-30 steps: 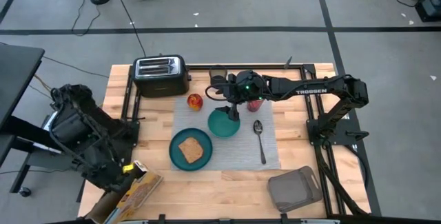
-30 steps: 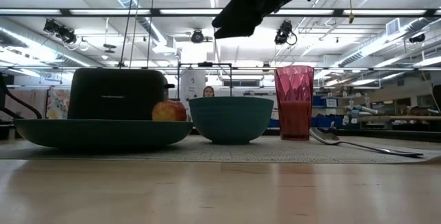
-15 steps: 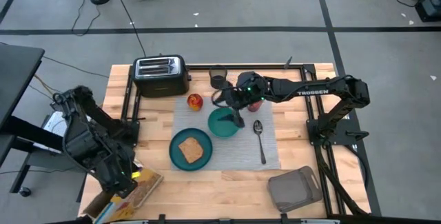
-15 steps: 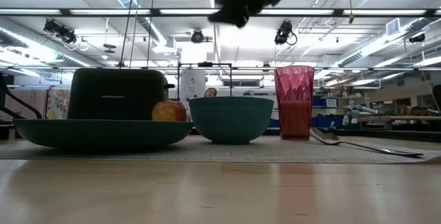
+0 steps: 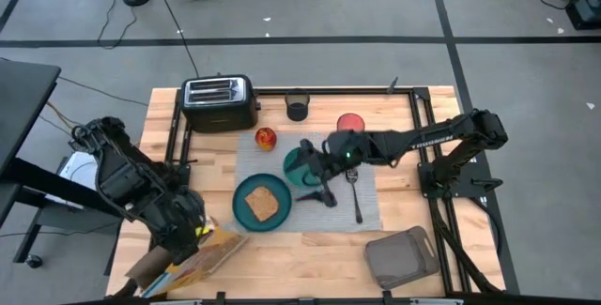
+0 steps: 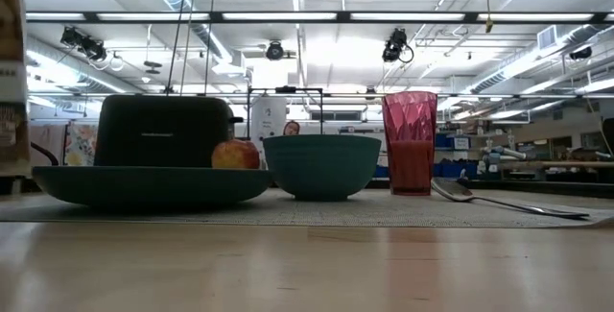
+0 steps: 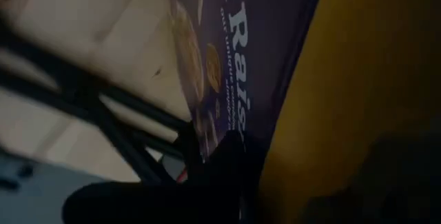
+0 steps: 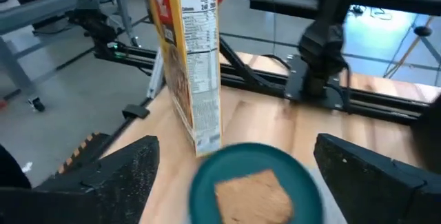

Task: Arrange a breakfast setting
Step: Pour the cereal from the yellow cereal box into the green bowl

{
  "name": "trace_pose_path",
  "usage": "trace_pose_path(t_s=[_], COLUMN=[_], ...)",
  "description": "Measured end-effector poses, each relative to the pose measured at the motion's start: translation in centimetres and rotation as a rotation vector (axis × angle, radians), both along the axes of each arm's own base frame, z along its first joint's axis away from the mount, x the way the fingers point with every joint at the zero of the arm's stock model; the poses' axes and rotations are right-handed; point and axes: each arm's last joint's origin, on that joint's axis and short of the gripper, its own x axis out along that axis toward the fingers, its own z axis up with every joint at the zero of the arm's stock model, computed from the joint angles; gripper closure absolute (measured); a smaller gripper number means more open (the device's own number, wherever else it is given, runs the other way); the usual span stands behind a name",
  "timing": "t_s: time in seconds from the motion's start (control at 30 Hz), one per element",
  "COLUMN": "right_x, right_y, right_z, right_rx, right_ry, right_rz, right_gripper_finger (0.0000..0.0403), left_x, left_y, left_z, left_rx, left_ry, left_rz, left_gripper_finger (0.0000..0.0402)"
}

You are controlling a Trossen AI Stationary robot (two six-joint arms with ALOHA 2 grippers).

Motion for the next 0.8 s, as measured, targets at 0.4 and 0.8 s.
trace_pose_path(t_s=[0.4,0.8], right_x=[3.3,8.5], right_y=[9.3,13.9], right_z=[-5.6,-10.4], right_rx=[0.137,0.202], right_ry=[0.021,0.057], right_rz=[-0.006,-0.089], right_gripper_finger=[0.0004,0.0004], left_x=[3.3,3.7], left_y=[-0.3,-1.1], left_z=[-1.3,-1.0], left_rx=[0.074,0.134], left_ry=[-0.127,-0.317], left_rz=[-0.231,-0.329], left_gripper_finger=[0.0398,0.0398])
